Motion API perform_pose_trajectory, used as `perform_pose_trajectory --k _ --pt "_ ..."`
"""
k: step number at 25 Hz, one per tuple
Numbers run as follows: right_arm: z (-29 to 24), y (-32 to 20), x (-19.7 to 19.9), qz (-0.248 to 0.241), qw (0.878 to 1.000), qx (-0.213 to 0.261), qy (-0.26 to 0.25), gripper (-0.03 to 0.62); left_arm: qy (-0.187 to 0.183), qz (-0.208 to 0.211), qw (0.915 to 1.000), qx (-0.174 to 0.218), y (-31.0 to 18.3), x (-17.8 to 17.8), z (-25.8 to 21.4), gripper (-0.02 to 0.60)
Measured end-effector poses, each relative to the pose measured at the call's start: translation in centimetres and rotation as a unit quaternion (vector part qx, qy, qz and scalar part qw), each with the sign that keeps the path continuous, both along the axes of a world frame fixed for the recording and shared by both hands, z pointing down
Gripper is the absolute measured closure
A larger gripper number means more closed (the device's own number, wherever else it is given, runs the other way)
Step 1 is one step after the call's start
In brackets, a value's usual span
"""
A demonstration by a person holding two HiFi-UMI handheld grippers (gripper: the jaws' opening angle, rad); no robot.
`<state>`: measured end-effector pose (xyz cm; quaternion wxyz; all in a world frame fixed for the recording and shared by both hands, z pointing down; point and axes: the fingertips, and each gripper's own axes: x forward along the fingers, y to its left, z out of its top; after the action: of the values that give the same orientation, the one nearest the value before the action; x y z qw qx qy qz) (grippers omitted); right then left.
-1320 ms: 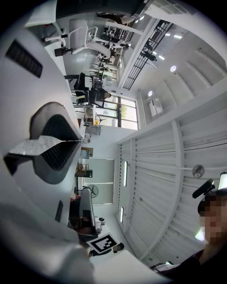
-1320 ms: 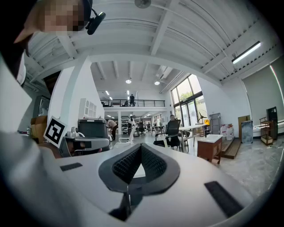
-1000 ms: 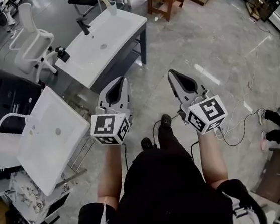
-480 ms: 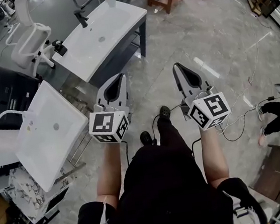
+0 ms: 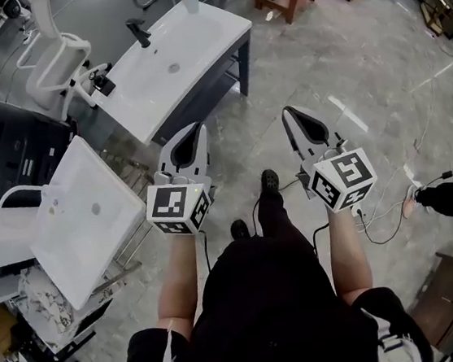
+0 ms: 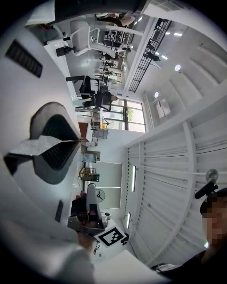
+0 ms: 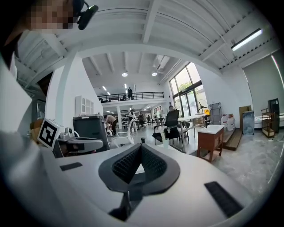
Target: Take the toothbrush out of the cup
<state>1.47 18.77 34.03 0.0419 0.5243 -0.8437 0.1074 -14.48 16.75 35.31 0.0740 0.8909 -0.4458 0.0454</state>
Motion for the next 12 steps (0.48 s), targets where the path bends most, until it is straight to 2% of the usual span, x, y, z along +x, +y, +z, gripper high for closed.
perform_pose_trajectory --k 5,12 --pt "-0.3 -5.4 1.9 -0.031 0.999 -0.008 0.018 0.563 -0.012 -0.006 0.9999 0.009 -5.1 2.6 -0.7 0.558" --pt "-0.3 -12.0 6.2 -0.042 0.998 -0.023 0.044 0.563 -0.015 -0.022 0.9995 0.017 -11.3 7.1 -1.5 0.558"
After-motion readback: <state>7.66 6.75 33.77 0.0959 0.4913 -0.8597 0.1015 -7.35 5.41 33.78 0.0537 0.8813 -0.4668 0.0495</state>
